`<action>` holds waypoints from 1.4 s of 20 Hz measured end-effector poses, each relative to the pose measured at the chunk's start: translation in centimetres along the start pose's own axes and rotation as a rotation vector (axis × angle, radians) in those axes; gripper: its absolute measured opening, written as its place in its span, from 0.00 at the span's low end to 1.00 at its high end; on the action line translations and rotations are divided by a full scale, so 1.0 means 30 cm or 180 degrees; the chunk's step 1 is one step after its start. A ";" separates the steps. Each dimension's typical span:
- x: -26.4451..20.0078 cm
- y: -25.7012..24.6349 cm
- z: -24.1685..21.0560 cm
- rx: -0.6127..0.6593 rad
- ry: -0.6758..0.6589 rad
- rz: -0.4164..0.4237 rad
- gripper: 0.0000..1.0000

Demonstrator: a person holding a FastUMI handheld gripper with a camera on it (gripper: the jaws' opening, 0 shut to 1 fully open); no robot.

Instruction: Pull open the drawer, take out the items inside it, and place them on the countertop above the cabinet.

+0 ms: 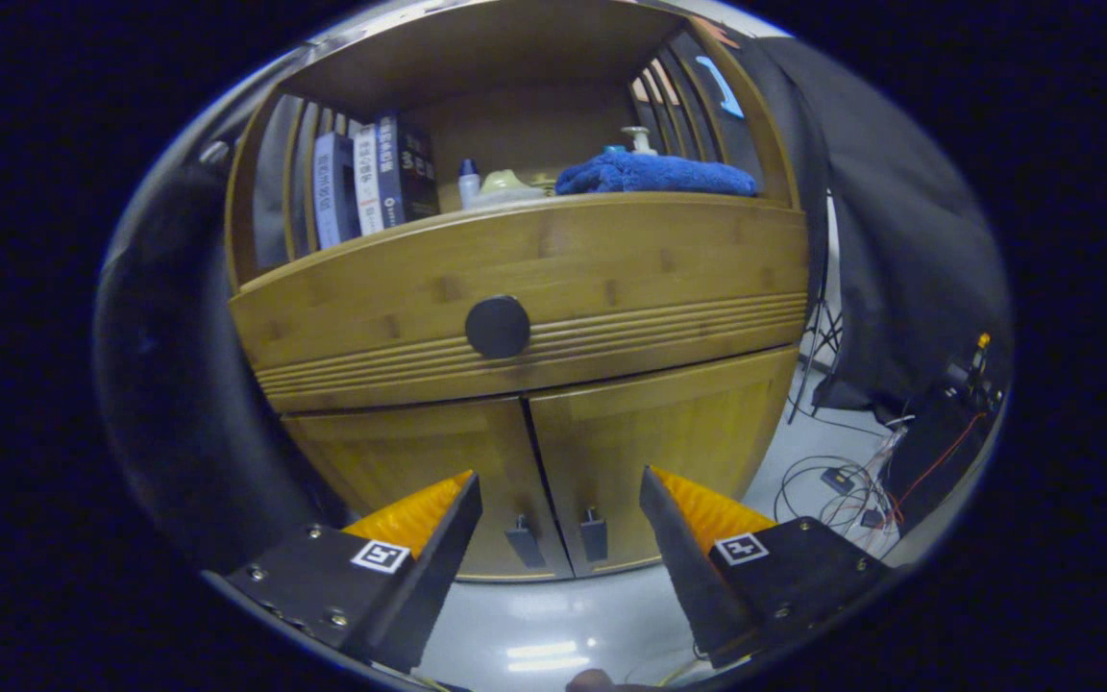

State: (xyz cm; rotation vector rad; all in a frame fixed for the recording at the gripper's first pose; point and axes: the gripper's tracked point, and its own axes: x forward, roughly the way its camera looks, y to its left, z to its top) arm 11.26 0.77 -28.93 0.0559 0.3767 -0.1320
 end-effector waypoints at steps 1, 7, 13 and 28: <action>-0.045 0.008 -0.010 -0.0030 -0.0028 0.0068 0.99; -0.265 0.014 -0.046 -0.0304 -0.0210 0.0256 0.99; -0.415 0.013 -0.039 -0.0466 -0.0192 0.0455 0.99; -0.576 -0.074 0.802 -0.0213 -0.0656 0.0424 0.99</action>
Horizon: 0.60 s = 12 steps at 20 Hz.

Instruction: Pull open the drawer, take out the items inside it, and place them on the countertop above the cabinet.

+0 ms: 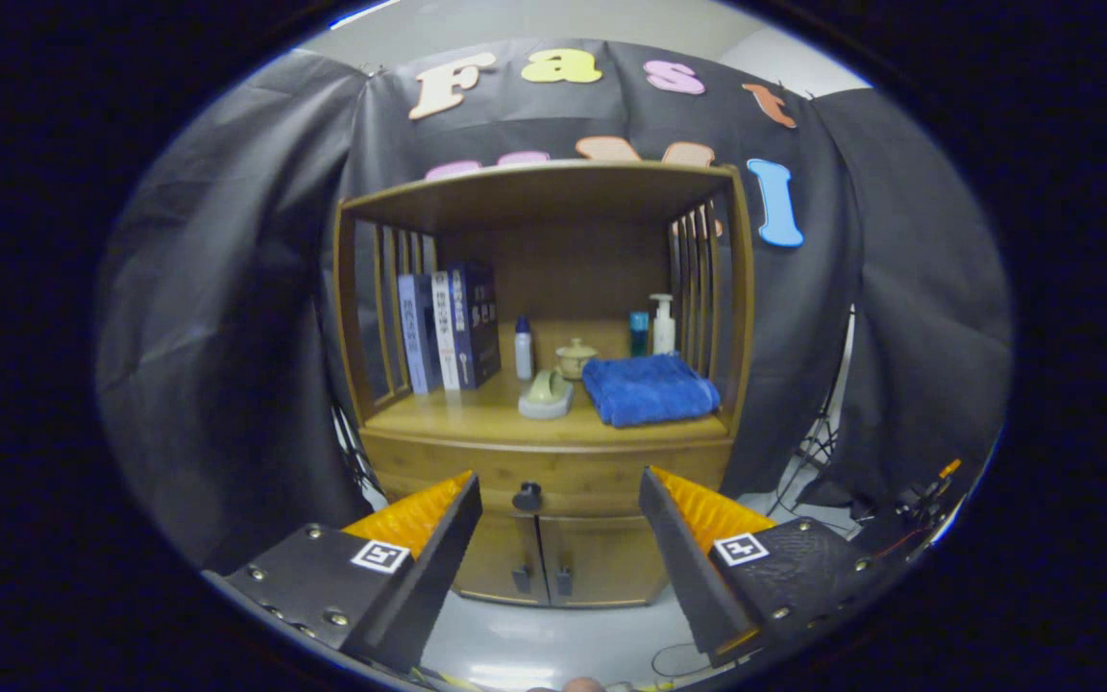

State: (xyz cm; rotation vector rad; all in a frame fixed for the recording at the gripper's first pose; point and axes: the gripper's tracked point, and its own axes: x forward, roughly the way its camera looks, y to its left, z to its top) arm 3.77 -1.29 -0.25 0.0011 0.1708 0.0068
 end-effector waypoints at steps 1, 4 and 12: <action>-0.008 -0.001 0.016 0.0063 -0.0032 0.0010 0.99; -0.056 0.014 -0.025 0.0150 -0.0099 0.0111 0.99; -0.079 0.027 -0.125 -0.0280 0.0007 0.0163 0.99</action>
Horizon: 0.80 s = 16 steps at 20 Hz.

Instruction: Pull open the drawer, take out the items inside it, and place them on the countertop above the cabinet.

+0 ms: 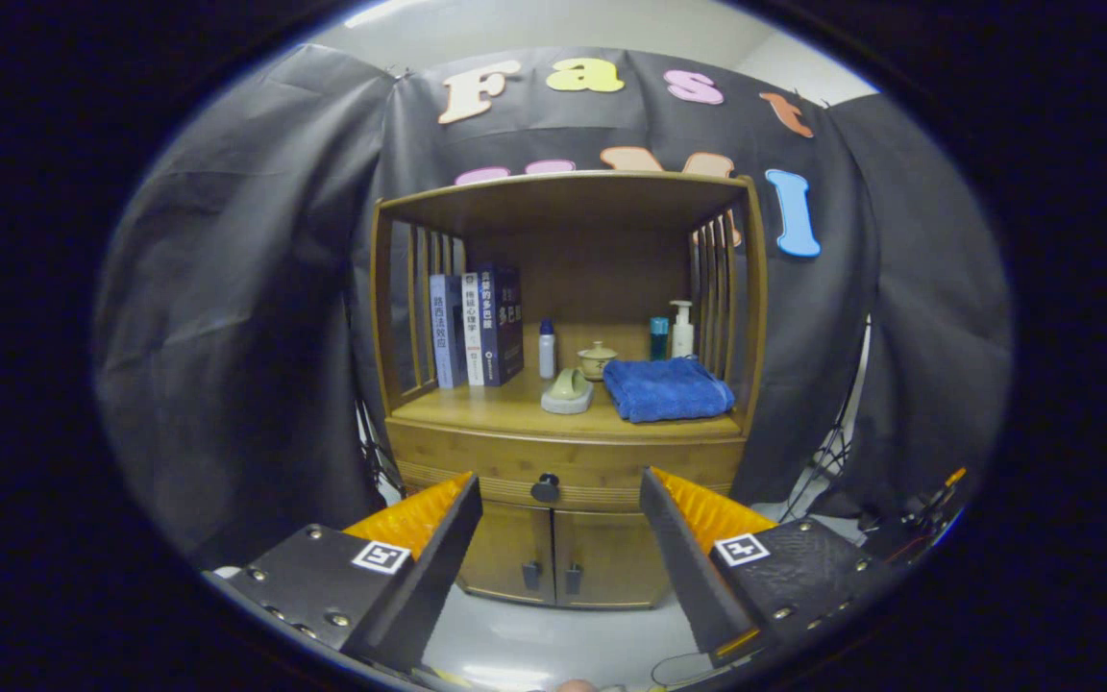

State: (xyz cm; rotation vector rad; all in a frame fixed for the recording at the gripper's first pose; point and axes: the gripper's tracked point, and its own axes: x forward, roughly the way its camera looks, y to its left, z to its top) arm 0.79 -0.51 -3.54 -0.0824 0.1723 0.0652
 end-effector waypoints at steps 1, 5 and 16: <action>-0.003 -0.006 0.003 -0.0027 -0.0028 -0.0014 0.99; -0.025 -0.008 0.013 -0.0031 -0.0097 0.0001 0.99; -0.087 -0.021 0.075 -0.0026 -0.0255 -0.0095 0.99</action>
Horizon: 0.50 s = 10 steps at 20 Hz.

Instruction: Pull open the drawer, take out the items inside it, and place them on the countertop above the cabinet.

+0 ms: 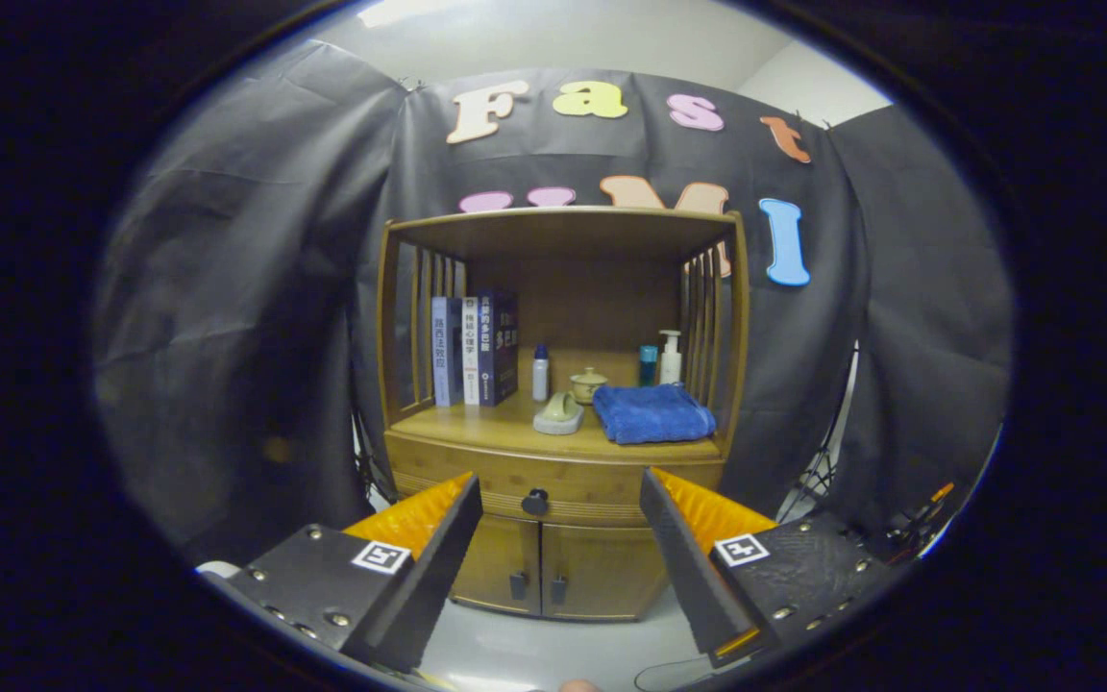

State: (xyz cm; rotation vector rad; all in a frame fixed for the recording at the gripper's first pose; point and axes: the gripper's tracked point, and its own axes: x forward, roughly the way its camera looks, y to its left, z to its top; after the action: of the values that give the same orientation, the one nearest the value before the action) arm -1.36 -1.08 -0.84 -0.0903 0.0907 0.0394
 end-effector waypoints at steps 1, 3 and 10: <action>0.000 0.000 -0.001 -0.0019 0.0007 -0.0011 0.99; -0.005 0.002 -0.006 0.0051 0.0012 0.0004 0.99; -0.007 -0.031 0.026 0.0069 -0.0073 -0.0034 0.99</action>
State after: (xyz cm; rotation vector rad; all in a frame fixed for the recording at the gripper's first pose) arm -1.44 -1.95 0.03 -0.0688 0.0676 0.0289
